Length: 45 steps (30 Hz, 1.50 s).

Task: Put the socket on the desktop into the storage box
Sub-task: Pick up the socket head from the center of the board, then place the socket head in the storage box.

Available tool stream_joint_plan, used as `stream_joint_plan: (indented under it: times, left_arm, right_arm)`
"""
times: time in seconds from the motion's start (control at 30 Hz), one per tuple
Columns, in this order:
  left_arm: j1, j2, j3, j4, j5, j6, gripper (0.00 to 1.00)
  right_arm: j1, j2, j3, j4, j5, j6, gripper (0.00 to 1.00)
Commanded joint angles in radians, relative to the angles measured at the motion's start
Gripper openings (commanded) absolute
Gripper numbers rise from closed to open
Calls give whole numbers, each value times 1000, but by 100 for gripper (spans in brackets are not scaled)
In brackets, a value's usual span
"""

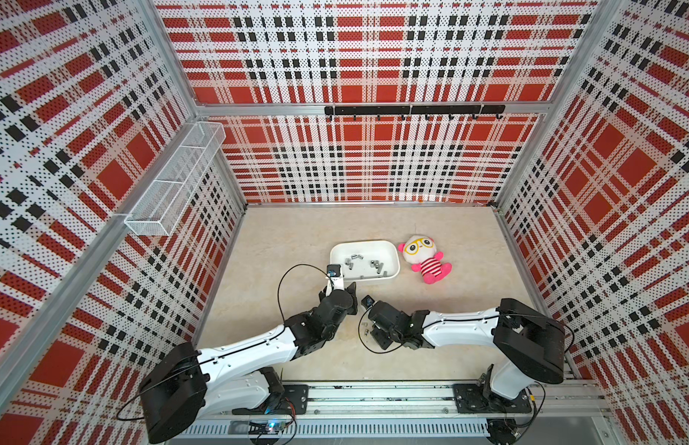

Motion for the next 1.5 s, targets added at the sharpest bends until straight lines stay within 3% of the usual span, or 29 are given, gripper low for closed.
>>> stream_joint_plan:
  times: [0.0,0.2,0.37,0.6,0.8,1.17,1.47]
  left_arm:
    - [-5,-12,-3,-11,-22,-11,45]
    - [-8,-34,-3,-23,-39,-27,44]
    - [-6,-37,-14,-15,-71,-25,44]
    - [-7,-39,-7,-25,-74,-25,43]
    - [-11,-36,-12,-10,-51,-26,44]
    - [-11,-2,7,-23,-35,-20,43]
    - [-19,-23,-5,-10,-23,-16,43]
  right_arm:
    - [2,-44,-4,-43,119,39,7]
    - [-29,-153,0,-60,181,67,4]
    - [-192,-243,66,-27,34,79,5]
    - [-355,-51,327,-14,-76,65,5]
    - [-380,80,506,-70,-115,8,9]
    - [-424,150,458,-33,-108,-51,13]
    - [-442,310,559,-70,-70,-12,16]
